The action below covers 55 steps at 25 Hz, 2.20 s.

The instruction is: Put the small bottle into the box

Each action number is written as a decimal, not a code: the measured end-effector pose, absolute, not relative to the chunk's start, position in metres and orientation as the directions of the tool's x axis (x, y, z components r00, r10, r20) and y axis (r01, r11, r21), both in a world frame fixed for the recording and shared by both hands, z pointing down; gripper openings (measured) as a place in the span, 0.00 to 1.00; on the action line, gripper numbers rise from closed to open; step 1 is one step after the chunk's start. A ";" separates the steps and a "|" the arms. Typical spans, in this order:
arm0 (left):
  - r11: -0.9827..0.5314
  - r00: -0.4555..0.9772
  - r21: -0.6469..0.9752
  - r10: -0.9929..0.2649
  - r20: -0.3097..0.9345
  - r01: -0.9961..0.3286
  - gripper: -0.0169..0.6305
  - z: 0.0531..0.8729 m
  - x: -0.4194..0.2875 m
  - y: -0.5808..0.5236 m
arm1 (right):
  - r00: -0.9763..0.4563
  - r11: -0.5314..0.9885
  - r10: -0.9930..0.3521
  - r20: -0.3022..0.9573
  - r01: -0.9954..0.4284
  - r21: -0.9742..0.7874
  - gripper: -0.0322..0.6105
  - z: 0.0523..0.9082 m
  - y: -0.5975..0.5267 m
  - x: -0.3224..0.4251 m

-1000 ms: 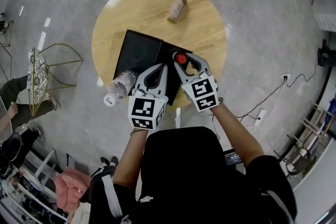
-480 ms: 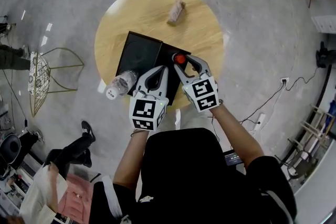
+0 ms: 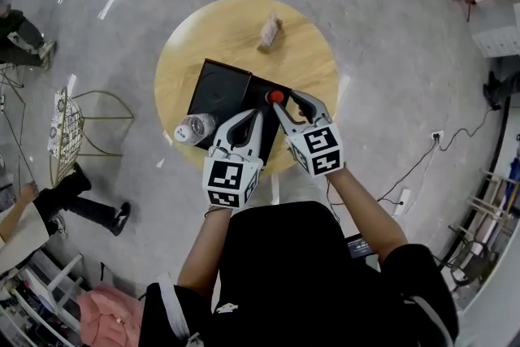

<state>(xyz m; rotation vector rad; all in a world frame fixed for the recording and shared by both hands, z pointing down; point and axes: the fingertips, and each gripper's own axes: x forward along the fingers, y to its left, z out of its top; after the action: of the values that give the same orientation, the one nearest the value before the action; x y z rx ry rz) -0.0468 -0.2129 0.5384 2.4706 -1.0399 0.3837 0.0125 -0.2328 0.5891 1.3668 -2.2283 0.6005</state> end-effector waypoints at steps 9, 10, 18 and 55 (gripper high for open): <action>-0.653 0.693 0.240 -0.639 0.335 -0.718 0.04 0.499 -0.056 -0.192 | -0.365 0.369 -0.774 0.518 -0.924 -0.100 0.18 0.539 -0.218 0.018; -0.654 0.692 0.235 -0.643 0.328 -0.719 0.04 0.495 -0.057 -0.191 | -0.363 0.366 -0.780 0.510 -0.925 -0.098 0.17 0.534 -0.218 0.018; -0.655 0.686 0.208 -0.673 0.275 -0.726 0.04 0.463 -0.062 -0.190 | -0.359 0.367 -0.816 0.453 -0.927 -0.075 0.07 0.498 -0.217 0.015; -0.545 0.548 0.053 -0.836 0.043 -0.836 0.04 0.328 0.005 -0.025 | -0.547 0.545 -0.821 0.164 -0.836 -0.064 0.05 0.354 -0.052 0.079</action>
<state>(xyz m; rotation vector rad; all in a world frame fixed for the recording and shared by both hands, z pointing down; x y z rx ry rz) 0.0049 -0.0246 0.3281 2.7041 -1.4629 0.0193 0.0793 -0.0524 0.3541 1.4319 -2.6590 0.2037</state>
